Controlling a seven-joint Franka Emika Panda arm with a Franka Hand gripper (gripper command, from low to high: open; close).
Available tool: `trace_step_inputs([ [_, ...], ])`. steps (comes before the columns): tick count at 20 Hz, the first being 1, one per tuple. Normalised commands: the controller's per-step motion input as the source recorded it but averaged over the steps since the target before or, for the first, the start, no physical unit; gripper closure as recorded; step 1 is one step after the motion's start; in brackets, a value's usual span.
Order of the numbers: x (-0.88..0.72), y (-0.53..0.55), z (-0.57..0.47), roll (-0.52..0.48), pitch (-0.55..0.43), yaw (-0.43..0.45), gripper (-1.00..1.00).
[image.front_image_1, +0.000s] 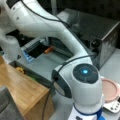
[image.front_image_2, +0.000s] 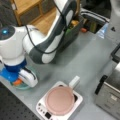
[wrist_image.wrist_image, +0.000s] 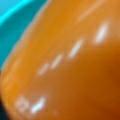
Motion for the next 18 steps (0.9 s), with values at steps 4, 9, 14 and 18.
trace_step_inputs([
  [4, 0.15, 0.31, 0.2, 0.043, 0.176, -0.103, 1.0],
  [9, 0.02, 0.31, 0.16, -0.007, 0.16, -0.12, 1.0],
  [14, -0.11, 0.4, 0.11, -0.055, 0.114, -0.129, 1.0],
  [18, -0.23, 0.47, 0.05, -0.101, 0.065, -0.113, 1.0],
])
